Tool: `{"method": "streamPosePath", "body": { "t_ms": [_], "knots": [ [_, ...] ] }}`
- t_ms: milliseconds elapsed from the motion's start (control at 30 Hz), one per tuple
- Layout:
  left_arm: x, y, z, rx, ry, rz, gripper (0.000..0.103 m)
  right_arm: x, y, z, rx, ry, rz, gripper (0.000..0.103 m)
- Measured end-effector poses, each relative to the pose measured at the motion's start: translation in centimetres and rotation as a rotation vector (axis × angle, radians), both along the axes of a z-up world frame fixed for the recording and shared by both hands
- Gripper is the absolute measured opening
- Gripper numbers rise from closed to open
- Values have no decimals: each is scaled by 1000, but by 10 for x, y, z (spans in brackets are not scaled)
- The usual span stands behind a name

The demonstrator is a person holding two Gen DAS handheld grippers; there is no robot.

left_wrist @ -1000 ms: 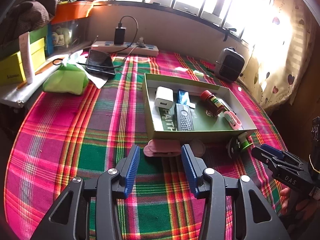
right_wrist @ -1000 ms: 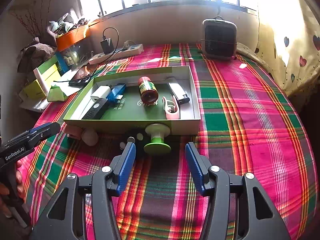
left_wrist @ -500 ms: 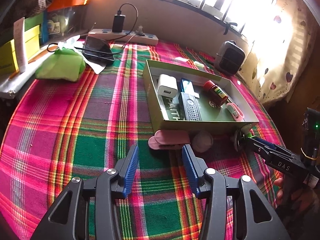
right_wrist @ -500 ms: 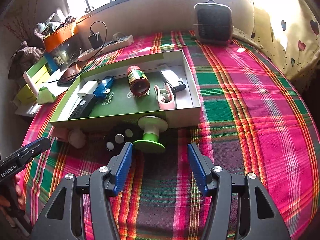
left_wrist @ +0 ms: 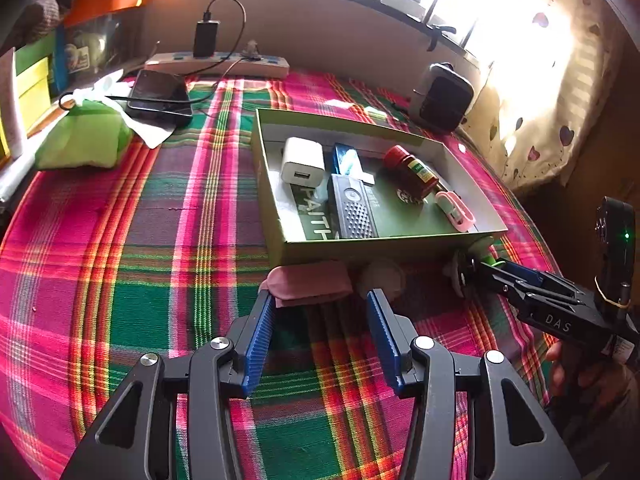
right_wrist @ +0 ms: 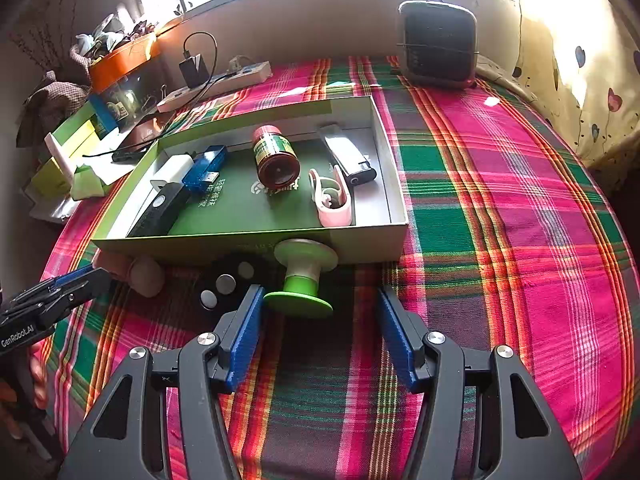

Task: Organize rigid objects
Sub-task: 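Move the left tool to the pink rubber piece while the right tool approaches the green spool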

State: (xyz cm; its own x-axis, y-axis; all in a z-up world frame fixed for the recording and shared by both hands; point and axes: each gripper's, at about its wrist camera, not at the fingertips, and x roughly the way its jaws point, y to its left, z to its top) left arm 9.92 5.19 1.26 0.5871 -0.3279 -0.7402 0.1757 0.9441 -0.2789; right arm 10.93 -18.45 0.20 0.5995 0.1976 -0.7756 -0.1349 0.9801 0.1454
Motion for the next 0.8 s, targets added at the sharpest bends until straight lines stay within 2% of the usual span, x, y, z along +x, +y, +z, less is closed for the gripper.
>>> {"method": "streamPosePath", "body": {
  "t_ms": [67,267,500,800],
  "knots": [
    [-2,-1,2,3,-14,-7,47,1,-1,0,-4,0,0,57],
    [3,13,8,29,-31,53,47,-4,-1,2,-7,-5,20,57],
    [11,-2,2,24,-13,-9,47,-3,-7,5,-2,-16,7,57],
    [-14,-21,6,10,-17,-88,47,-2,-19,3,-5,-8,-23,57]
  ]
}}
